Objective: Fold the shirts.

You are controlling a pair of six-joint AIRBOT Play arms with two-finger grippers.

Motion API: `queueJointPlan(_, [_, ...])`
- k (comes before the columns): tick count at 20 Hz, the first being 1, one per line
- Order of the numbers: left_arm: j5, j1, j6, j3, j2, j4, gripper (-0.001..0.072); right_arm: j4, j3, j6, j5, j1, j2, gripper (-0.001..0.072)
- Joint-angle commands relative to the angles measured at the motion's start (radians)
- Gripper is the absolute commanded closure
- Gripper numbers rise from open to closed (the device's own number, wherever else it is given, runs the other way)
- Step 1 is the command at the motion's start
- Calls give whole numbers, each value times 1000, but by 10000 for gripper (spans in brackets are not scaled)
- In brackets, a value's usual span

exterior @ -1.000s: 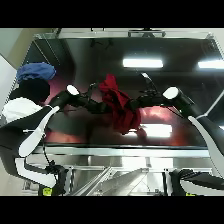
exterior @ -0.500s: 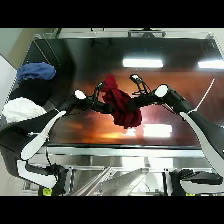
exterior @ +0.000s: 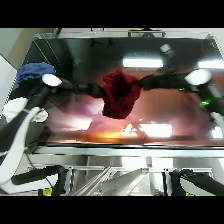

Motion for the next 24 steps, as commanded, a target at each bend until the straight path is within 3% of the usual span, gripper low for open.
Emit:
queueJointPlan(1, [-117, 97, -37, 150, 174, -1, 688, 98, 24, 10, 11, -152, 225, 689])
queueJointPlan(8, [-159, 219, -61, 343, 473, 7, 687, 98, 24, 20, 10, -235, 623, 689])
queueJointPlan(13, [-121, 350, -64, 345, 633, 6, 686, 98, 24, 11, -79, -235, 727, 689])
queueJointPlan(17, [-126, 318, -44, 341, 542, 9, 686, 98, 24, -3, -69, -229, 588, 689])
queueJointPlan(24, [-103, 180, 50, 169, 29, 9, 687, 98, 23, -3, 2, -174, 6, 689])
